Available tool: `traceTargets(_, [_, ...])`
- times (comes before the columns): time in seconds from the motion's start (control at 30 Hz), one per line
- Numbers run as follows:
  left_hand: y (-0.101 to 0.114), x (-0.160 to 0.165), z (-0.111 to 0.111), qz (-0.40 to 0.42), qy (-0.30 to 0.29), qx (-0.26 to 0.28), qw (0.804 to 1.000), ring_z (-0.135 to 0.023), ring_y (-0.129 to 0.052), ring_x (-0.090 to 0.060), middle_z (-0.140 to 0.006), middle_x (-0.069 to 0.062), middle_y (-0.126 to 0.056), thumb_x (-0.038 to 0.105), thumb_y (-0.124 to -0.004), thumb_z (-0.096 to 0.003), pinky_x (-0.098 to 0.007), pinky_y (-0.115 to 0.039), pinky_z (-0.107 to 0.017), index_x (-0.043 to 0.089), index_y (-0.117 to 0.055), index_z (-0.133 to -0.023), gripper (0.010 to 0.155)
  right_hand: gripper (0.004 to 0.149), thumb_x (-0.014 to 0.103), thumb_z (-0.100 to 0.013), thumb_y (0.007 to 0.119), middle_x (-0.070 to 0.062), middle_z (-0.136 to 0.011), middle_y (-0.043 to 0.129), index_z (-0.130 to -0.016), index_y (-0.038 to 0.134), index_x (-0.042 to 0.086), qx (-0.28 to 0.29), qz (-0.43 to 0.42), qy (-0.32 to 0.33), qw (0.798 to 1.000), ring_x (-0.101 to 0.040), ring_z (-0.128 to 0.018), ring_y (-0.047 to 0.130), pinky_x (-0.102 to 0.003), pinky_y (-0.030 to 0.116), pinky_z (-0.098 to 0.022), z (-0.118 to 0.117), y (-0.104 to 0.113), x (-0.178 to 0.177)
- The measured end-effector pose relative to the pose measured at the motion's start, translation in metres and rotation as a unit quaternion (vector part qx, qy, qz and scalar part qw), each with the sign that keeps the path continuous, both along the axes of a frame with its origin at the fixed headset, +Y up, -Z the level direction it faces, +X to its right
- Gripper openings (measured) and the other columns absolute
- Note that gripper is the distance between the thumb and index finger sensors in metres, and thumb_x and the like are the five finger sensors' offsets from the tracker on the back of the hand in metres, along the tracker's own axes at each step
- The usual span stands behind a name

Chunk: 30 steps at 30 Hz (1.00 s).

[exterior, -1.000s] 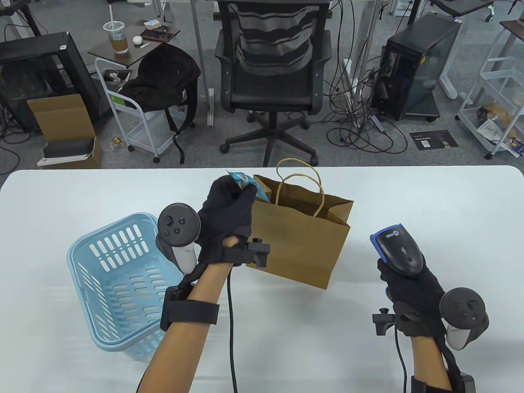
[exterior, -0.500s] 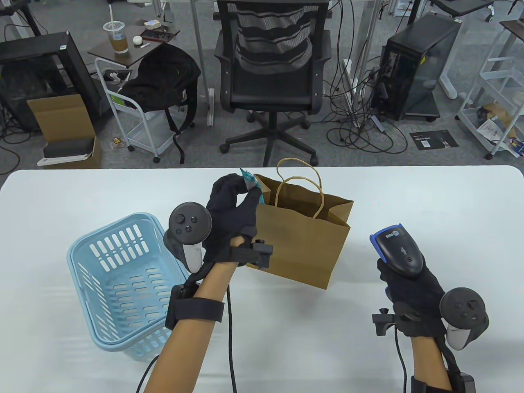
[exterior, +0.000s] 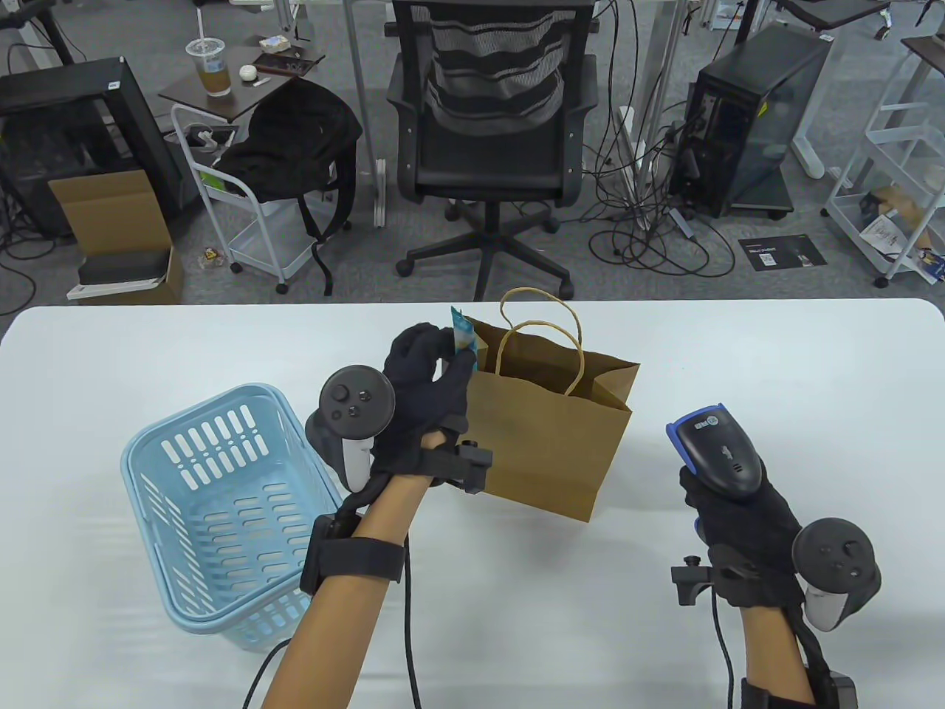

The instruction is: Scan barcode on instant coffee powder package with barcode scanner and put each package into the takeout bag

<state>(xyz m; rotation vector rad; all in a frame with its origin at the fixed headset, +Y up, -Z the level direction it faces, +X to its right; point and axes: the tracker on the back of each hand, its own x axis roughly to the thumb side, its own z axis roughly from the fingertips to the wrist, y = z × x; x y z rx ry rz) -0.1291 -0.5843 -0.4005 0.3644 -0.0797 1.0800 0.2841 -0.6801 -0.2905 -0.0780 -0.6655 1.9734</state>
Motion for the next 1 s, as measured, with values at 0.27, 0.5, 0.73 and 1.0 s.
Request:
traceTargets(0.27, [0.001,0.0,0.034,-0.022,-0.058,0.115,0.991,-0.11,-0.055,-0.031,-0.114,0.001,-0.048,0.048,-0.082,-0.0488,-0.055,-0.05,-0.08,0.033,-0.059,-0.105,0.063,0.056,0.055,-0.046,0.094,0.003,-0.061,0.104,-0.088,0.079,0.023,-0.003,0.005,0.002,1.0,-0.018,-0.043,0.107,-0.04,0.088,-0.043,-0.001,0.0,-0.002])
traceTargets(0.5, [-0.018,0.009,0.081,-0.141,-0.113,0.165,0.97,-0.108,-0.058,-0.033,-0.114,-0.001,-0.051,0.046,-0.082,-0.0481,-0.056,-0.052,-0.079,0.031,-0.062,-0.105,0.062,0.056,0.055,-0.045,0.094,0.003,-0.061,0.104,-0.088,0.079,0.023,-0.007,0.022,0.004,1.0,-0.018,-0.043,0.107,-0.04,0.088,-0.043,-0.002,-0.001,-0.007])
traceTargets(0.73, [-0.06,0.007,0.112,-0.213,-0.13,0.166,0.954,-0.11,-0.058,-0.034,-0.115,-0.001,-0.051,0.045,-0.082,-0.0482,-0.056,-0.052,-0.079,0.031,-0.062,-0.105,0.062,0.057,0.056,-0.045,0.094,0.003,-0.061,0.104,-0.089,0.079,0.023,-0.009,0.04,0.011,0.999,-0.018,-0.043,0.107,-0.04,0.088,-0.043,-0.004,-0.002,-0.012])
traceTargets(1.0, [-0.091,0.003,0.119,-0.306,-0.11,0.147,0.934,-0.115,-0.036,-0.041,-0.121,-0.007,-0.038,0.048,-0.079,-0.0488,-0.059,-0.04,-0.081,0.025,-0.05,-0.112,0.073,0.058,0.056,-0.046,0.093,0.003,-0.063,0.104,-0.091,0.077,0.023,-0.01,0.064,-0.004,0.998,-0.018,-0.045,0.107,-0.041,0.088,-0.044,-0.003,-0.001,-0.014])
